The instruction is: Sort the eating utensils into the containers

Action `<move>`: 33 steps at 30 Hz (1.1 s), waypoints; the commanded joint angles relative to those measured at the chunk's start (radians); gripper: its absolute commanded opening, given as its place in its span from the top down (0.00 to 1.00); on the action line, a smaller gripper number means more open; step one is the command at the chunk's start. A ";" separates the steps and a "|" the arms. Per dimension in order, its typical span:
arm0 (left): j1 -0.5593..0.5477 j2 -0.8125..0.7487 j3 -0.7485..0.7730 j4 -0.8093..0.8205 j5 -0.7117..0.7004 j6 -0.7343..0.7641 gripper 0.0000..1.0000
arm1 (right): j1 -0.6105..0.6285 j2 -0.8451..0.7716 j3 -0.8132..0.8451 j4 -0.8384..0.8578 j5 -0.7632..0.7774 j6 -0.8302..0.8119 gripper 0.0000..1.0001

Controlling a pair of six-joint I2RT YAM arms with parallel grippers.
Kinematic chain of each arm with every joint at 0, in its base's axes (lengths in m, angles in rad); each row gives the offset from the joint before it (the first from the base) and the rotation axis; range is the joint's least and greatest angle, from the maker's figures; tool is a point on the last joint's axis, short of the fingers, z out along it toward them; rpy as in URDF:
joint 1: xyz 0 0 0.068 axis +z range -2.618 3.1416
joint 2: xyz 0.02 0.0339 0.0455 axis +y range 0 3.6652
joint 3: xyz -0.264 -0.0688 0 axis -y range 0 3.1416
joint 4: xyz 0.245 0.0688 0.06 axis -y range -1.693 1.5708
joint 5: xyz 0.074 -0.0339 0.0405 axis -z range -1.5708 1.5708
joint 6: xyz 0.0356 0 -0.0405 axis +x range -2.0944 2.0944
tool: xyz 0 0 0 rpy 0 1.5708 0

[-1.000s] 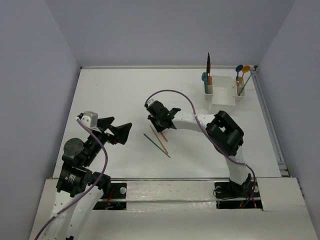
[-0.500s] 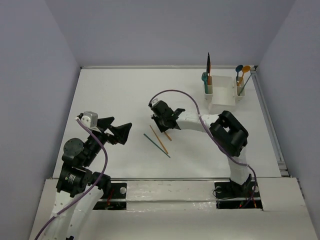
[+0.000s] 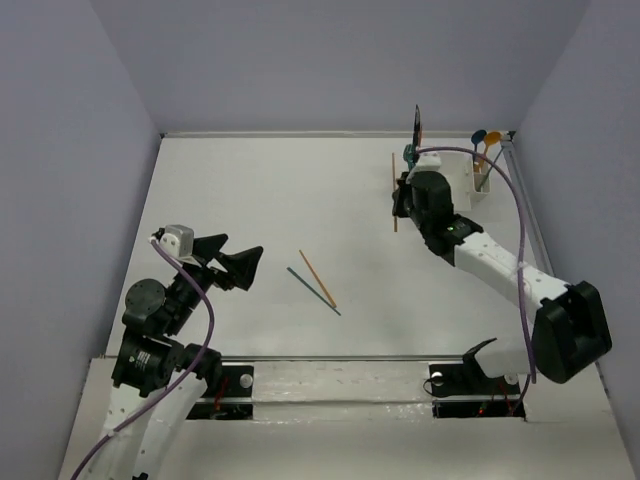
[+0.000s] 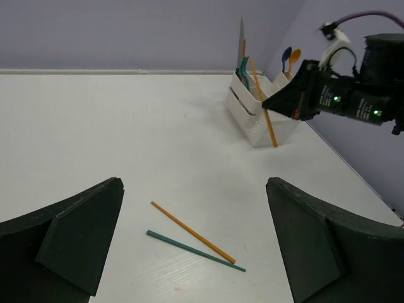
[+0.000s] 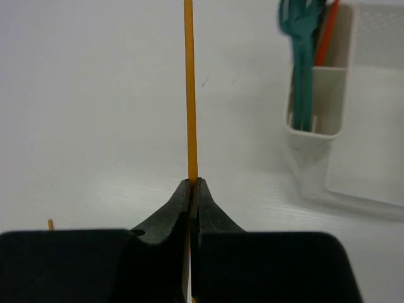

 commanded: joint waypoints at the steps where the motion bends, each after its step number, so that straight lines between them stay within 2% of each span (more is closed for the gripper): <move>1: -0.013 -0.013 -0.001 0.047 0.014 0.004 0.01 | -0.114 -0.156 -0.089 0.237 0.084 0.037 1.00; 2: -0.013 -0.013 -0.001 0.047 0.016 0.006 0.01 | -0.176 -0.177 -0.100 0.290 0.097 0.039 1.00; 6: -0.024 -0.016 -0.001 0.046 0.014 0.004 0.01 | -0.298 -0.197 -0.094 0.419 0.108 0.059 1.00; 12: -0.044 -0.032 0.001 0.043 0.005 0.006 0.01 | -0.450 -0.076 -0.002 0.547 0.193 -0.025 1.00; 16: -0.065 -0.035 0.001 0.043 0.000 0.009 0.01 | -0.552 0.002 0.026 0.613 0.174 -0.047 1.00; 22: -0.074 -0.035 0.002 0.041 -0.007 0.009 0.01 | -0.599 0.111 0.060 0.683 0.186 -0.122 1.00; 33: -0.074 -0.027 0.002 0.040 -0.015 0.010 0.01 | -0.608 0.191 0.068 0.739 0.176 -0.154 1.00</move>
